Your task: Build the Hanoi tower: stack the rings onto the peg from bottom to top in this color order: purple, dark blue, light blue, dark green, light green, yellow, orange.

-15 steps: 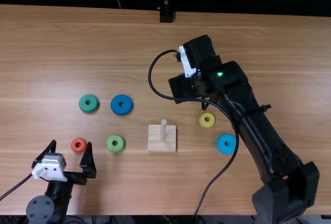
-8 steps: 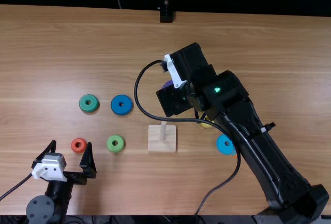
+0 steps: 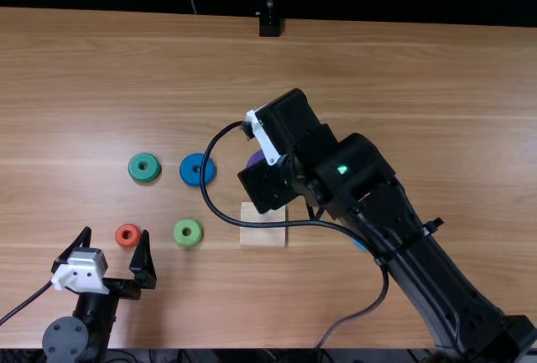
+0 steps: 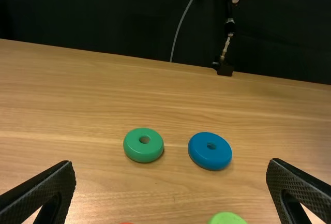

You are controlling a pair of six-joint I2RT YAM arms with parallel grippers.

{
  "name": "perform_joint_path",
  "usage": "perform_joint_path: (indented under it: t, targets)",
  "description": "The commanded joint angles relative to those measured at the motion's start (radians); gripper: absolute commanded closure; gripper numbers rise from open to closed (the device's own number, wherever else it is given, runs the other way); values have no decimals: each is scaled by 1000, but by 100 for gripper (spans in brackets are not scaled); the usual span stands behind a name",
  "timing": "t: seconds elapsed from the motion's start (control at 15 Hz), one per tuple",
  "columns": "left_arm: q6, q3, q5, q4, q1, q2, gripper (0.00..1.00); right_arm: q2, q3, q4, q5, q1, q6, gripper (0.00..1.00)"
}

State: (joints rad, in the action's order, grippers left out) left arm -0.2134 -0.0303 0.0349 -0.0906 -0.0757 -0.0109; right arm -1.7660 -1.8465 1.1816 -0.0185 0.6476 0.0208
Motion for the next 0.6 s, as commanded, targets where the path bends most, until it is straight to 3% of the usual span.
perform_joint_path:
  t: [0.0, 0.53]
  targets:
    - [7, 30, 18, -5, 11, 11, 0, 50, -11, -1, -7, 17, 7, 100]
    - [7, 30, 18, -5, 11, 11, 0, 51, 67, -1, -7, 67, 9, 100]
